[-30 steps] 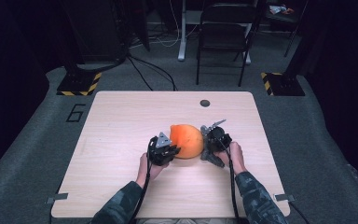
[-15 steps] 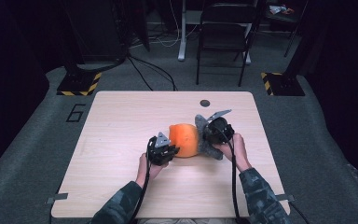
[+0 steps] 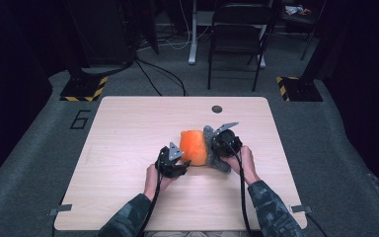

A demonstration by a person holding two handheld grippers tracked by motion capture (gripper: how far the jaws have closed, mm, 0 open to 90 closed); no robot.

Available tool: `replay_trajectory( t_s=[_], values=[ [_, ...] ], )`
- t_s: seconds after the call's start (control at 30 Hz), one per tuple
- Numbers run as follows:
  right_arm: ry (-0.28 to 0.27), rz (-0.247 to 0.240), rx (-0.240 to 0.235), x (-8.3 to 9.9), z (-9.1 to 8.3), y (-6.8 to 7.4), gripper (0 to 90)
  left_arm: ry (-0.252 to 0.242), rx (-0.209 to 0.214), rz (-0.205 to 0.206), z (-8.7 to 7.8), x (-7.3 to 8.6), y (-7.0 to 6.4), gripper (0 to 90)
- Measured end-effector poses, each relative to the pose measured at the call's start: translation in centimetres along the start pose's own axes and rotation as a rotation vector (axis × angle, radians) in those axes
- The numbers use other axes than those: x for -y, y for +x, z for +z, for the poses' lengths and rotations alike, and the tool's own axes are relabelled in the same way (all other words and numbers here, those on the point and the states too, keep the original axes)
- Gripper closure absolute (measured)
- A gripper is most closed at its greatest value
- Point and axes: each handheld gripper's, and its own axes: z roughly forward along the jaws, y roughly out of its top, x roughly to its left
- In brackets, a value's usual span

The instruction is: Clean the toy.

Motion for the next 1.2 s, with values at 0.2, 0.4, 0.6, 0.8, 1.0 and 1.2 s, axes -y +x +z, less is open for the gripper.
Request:
replay_trajectory(
  t_s=[0.2, 0.4, 0.6, 0.8, 1.0, 1.2],
  values=[
    [-0.007, 0.006, -0.009, 0.1, 0.0, -0.1, 69.8, -0.031, -0.011, 0.018, 0.5, 0.2, 0.1, 71.5],
    [-0.026, 0.033, -0.017, -0.3, -0.8, -0.6, 69.7, -0.081, 0.007, 0.030, -0.3, -0.3, 0.5, 80.5],
    [-0.114, 0.016, -0.056, -1.6, -3.5, 0.0, 69.9, -0.112, 0.030, 0.038, -1.3, -1.0, 0.7, 82.1],
    [-0.160, -0.034, -0.103, -2.5, -4.2, 2.4, 69.7, -0.130, 0.067, 0.064, -2.1, -1.5, -0.1, 82.0],
    [-0.121, -0.059, -0.057, -2.2, -2.6, 3.2, 69.1, -0.116, 0.077, 0.062, -1.9, -1.2, -0.5, 86.5],
    [-0.096, -0.024, -0.070, -1.7, -2.0, 1.8, 68.9, -0.107, 0.080, 0.049, -1.6, -1.0, -0.1, 87.2]
  ],
)
